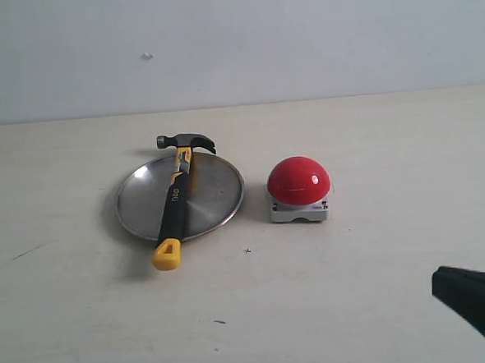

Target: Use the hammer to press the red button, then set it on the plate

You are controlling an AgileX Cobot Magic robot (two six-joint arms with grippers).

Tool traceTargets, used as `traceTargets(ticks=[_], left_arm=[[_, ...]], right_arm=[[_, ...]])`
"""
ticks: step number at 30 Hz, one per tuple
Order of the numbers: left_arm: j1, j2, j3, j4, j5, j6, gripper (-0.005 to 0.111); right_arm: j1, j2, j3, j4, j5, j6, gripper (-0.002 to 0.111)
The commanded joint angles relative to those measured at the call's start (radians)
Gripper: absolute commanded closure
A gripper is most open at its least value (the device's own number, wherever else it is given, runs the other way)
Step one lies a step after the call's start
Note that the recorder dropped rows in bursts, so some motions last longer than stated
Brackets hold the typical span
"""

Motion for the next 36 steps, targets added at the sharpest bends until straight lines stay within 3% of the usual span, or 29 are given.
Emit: traceTargets(ticks=[1,10,15,36], left_arm=[[-0.005,-0.005,0.003,0.002,-0.009,0.003,0.107],[-0.005,-0.005,0.003,0.002,-0.009,0.003,0.107],[-0.005,-0.005,0.003,0.002,-0.009,0.003,0.107],[-0.005,-0.005,0.003,0.002,-0.009,0.003,0.107]], right_arm=[[-0.114,-0.147,0.005,-0.011,0.002,-0.11,0.108],[-0.408,-0.437,0.005,-0.007,0.185,-0.118,0.108],[-0.492,-0.481,0.005,-0.007,0.226,-0.118,0.108],[-0.545,-0.483,0.005,-0.007,0.224,-0.108,0.108]])
